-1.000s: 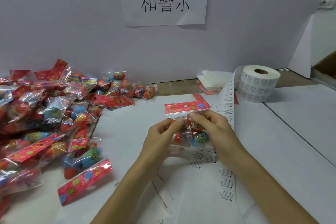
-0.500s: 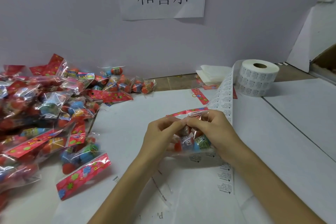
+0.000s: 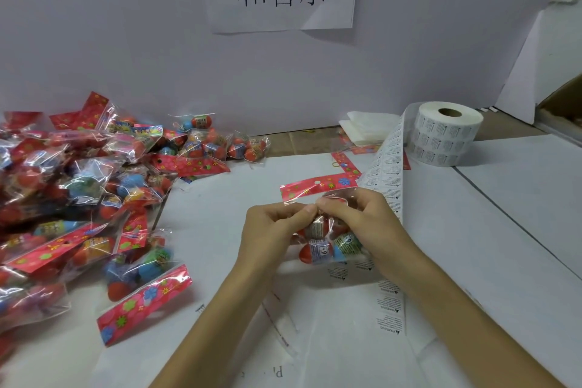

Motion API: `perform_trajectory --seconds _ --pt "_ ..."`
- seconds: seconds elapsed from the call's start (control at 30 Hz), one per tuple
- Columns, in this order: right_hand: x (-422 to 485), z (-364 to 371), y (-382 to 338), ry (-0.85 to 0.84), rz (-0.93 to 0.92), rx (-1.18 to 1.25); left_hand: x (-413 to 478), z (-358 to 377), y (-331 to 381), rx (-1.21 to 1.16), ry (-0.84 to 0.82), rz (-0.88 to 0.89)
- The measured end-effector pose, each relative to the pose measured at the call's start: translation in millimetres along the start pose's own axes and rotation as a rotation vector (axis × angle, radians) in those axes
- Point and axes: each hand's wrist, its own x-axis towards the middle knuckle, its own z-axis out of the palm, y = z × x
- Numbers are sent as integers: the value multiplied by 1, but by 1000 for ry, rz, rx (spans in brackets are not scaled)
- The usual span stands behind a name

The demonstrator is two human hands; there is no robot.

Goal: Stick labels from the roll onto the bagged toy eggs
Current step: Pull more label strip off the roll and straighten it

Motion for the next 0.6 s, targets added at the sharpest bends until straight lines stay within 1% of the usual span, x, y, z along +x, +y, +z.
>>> perform_trajectory --seconds 0.13,0.2,0.33,0.4,0.6 --pt "1 -1 -5 -20 95 82 2 -2 1 -3 50 -15" --pt "2 -3 -7 -41 89 82 3 -2 1 -12 75 -23" --pt "-1 -5 -10 -104 68 -42 4 -4 0 -35 120 -21" --pt "-1 -4 -11 -129 51 -63 5 -6 0 -47 140 -23" --pt "-2 -4 -11 -106 29 -44 4 -4 1 -82 136 8"
